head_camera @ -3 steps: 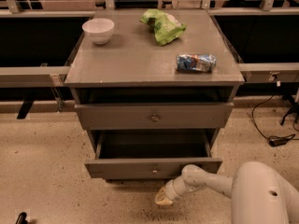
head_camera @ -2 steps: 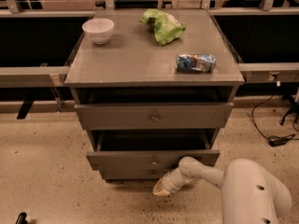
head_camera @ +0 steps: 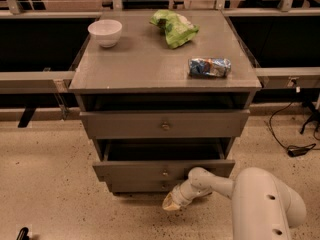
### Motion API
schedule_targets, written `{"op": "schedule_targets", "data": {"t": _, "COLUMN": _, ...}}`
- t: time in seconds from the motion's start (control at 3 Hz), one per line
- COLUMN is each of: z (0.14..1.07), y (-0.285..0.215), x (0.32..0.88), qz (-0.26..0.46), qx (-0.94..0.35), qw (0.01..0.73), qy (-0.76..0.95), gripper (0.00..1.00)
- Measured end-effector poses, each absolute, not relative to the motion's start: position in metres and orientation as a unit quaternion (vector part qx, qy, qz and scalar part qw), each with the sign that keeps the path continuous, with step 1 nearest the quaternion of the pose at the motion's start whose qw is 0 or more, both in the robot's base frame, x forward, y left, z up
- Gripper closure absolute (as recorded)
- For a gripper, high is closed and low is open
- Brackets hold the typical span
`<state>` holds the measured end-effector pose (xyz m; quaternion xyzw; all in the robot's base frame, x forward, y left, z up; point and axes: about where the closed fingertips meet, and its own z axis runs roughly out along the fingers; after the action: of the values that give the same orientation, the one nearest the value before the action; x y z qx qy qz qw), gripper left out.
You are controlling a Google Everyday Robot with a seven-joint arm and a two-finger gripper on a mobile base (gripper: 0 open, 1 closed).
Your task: Close middle drawer
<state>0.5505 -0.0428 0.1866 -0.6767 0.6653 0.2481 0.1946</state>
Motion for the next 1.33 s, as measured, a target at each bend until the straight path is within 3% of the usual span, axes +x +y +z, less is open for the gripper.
{"op": "schedule_targets", "data": {"t": 1.33, "z": 0.198, "y": -0.042, "x": 0.611, "qz": 0.258, "qx": -0.675, "qw": 0.222, "qy": 0.654, "gripper": 1.0}}
